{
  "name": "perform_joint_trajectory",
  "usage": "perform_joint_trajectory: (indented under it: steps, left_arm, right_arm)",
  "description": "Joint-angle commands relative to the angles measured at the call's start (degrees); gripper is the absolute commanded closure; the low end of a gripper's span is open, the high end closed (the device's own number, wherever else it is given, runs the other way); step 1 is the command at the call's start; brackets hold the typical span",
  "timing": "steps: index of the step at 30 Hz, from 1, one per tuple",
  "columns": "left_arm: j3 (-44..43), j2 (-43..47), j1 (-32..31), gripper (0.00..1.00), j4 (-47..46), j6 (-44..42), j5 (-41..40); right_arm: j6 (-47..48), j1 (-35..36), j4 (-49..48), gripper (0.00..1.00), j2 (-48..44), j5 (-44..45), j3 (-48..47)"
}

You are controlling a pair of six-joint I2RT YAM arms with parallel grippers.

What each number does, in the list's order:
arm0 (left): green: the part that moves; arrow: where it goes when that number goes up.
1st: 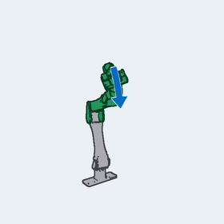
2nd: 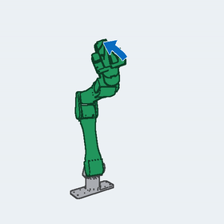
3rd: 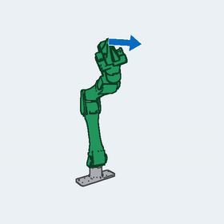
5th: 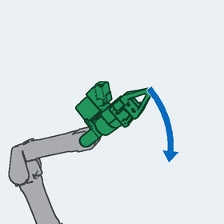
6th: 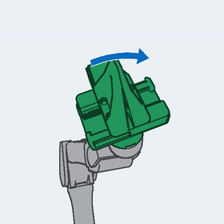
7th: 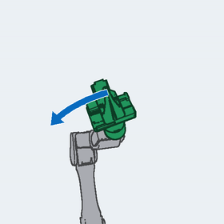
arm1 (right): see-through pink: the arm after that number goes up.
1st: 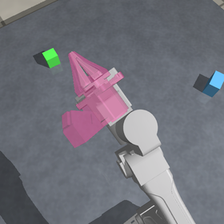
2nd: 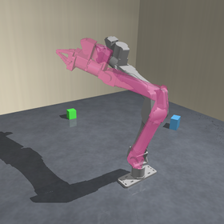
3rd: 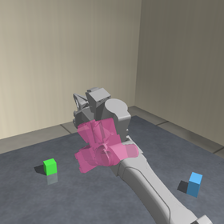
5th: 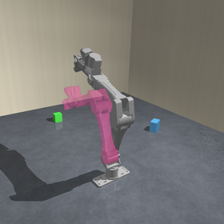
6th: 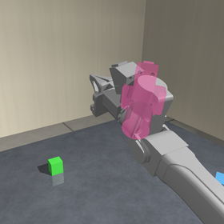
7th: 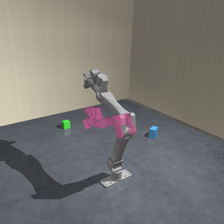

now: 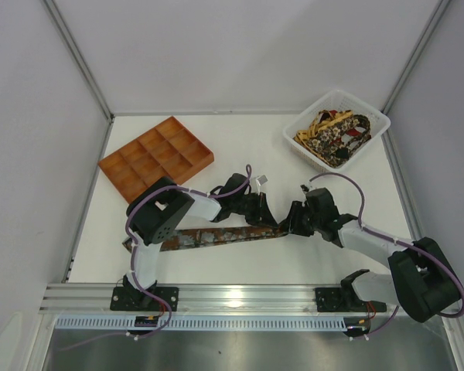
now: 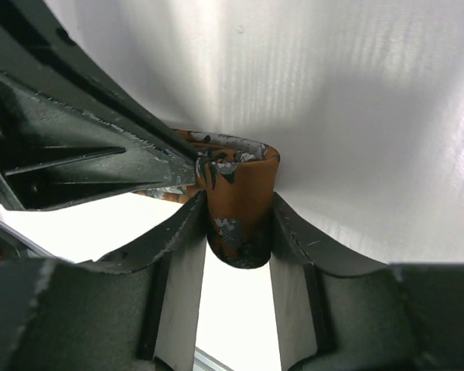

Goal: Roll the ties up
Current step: Roll the tie

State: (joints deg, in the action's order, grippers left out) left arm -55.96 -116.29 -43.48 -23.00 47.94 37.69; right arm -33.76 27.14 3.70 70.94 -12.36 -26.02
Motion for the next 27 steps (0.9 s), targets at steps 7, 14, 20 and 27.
perform_joint_trajectory:
  steps: [7, 14, 20, 27]
  left_arm:
    - [-0.11, -1.48, 0.24, 0.82, 1.12, -2.06, -1.75]
    - [0.59, 0.44, 0.42, 0.82, 1.12, -1.36, -2.27]
    - [2.00, 4.49, 1.03, 0.82, 5.15, -3.20, -4.47]
    - [4.11, 5.98, 2.09, 0.82, 6.91, -3.21, -7.27]
  right_arm:
    - [4.75, 0.81, 1.81, 0.81, -1.77, -1.81, -4.38]
    - [4.93, 9.94, 9.21, 1.00, -0.37, 14.80, -10.35]
    - [4.66, 17.06, 14.40, 1.00, 2.18, 27.73, -14.23]
    - [5.02, 24.18, 18.61, 1.00, 8.77, 36.86, -19.76]
